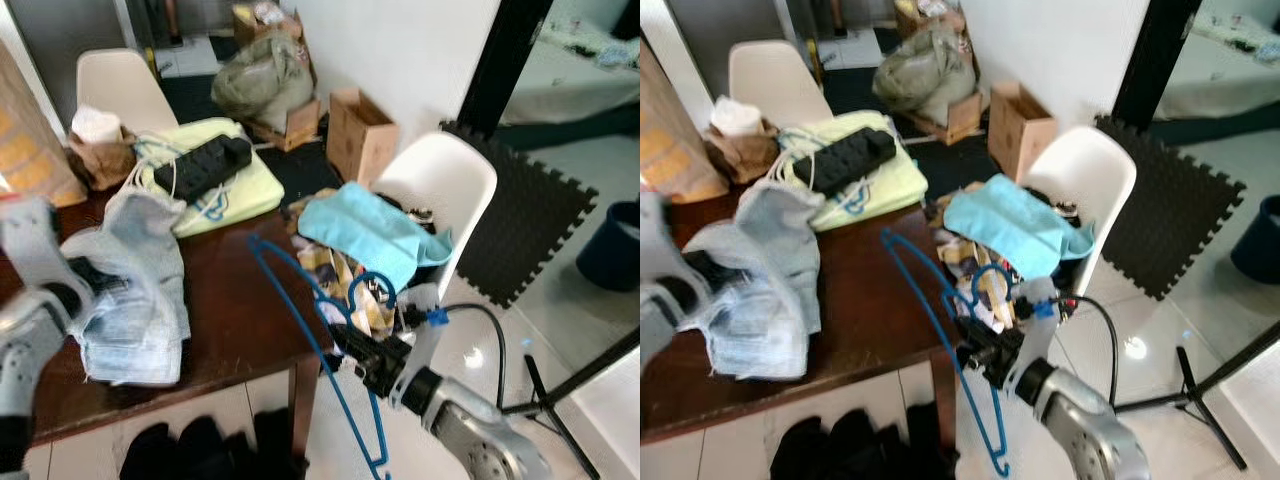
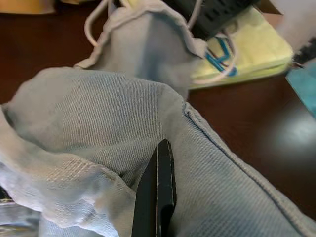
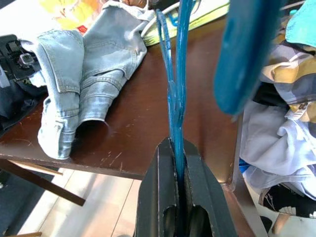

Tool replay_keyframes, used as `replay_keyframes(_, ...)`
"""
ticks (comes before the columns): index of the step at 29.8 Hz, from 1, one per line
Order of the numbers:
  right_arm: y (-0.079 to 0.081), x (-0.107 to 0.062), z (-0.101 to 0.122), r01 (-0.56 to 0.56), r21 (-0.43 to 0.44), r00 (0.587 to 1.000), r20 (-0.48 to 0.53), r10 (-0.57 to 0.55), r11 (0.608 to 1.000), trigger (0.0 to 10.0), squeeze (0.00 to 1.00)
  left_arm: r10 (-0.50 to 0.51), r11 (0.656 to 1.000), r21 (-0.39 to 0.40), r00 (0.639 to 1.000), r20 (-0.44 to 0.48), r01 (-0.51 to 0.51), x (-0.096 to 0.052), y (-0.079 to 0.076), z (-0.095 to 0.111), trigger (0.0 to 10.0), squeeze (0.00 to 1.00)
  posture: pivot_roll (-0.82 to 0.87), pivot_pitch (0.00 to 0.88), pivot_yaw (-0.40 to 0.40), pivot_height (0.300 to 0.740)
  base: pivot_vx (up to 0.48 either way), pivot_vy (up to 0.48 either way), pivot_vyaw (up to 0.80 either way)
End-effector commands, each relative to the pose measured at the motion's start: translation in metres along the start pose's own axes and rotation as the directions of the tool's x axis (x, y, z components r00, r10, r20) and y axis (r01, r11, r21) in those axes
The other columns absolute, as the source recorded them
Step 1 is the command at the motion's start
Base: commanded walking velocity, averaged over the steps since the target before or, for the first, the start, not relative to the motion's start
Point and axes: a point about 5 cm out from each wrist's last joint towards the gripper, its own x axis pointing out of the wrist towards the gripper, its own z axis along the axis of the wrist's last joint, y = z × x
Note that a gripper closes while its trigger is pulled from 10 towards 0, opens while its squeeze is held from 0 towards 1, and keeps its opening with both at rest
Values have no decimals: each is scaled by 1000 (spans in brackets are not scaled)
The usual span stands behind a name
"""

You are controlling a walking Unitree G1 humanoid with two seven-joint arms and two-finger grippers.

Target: Hang hanger

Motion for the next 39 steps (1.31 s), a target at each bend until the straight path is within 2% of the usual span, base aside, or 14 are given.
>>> replay_keyframes(1,-1,-1,-3,5,11,1000,-14,-5,1000,10000,0,30,1000,4,999,-30,-30,-4,5,-7,10000,933,-42,100,-11,740,0,0,0)
replay_keyframes(9,-2,0,-3,6,12,1000,-14,-6,1000,10000,0,155,981,123,988,-28,-150,-15,26,-1,10000,1000,-40,97,-13,740,0,0,0)
replay_keyframes(12,-3,0,-3,6,13,1000,-14,-6,1000,10000,0,229,930,296,973,-7,-217,-29,41,17,10000,1000,-37,94,-14,740,0,0,0)
replay_keyframes(13,-3,1,-3,6,14,1000,-14,-6,1000,10000,0,281,866,432,960,-6,-251,-40,51,29,10000,1000,-35,94,-15,740,0,0,0)
replay_keyframes(16,-4,1,-3,6,15,1000,-14,-5,1000,10000,0,331,800,521,943,29,-297,-52,58,46,10000,1000,-33,93,-16,740,0,0,0)
replay_keyframes(17,-4,1,-3,5,16,1000,-14,-5,1000,10000,0,356,701,589,913,198,-401,-67,58,84,10000,1000,-24,95,-22,740,0,0,0)
replay_keyframes(20,-5,1,-2,4,18,1000,-14,-4,1000,10000,0,347,624,607,871,349,-492,-80,54,115,10000,1000,-24,95,-22,740,0,0,0)
replay_keyframes(21,-5,2,-2,3,19,1000,-14,-3,1000,10000,0,298,559,602,815,497,-571,-93,44,143,10000,596,-19,94,-22,740,0,0,0)
replay_keyframes(23,-5,2,-2,3,19,1000,-14,-3,1000,10000,0,298,559,602,815,497,-571,-93,44,143,10000,596,-19,94,-22,740,0,0,0)
replay_keyframes(24,-5,2,-2,2,21,1000,-15,-2,1000,10000,0,252,530,574,763,595,-624,-102,37,158,10000,0,-19,93,-23,740,0,0,0)
replay_keyframes(27,-5,3,-3,1,23,1000,-16,-1,1000,10000,0,253,559,508,718,648,-656,-105,36,157,10000,0,-22,90,-23,740,0,0,0)
replay_keyframes(30,-5,3,-3,4,23,1000,-14,-3,1000,10000,0,295,661,421,731,615,-621,-97,36,136,10000,0,-21,87,-22,740,0,95,0)
replay_keyframes(34,-6,3,-3,5,25,1000,-14,-5,1000,10000,0,294,704,393,747,597,-591,-93,32,127,10000,0,-13,85,-26,740,0,306,0)
replay_keyframes(39,-7,2,-3,3,26,1000,-17,-3,1000,10000,0,309,677,373,704,639,-635,-99,32,134,10000,0,-17,83,-29,740,0,333,0)
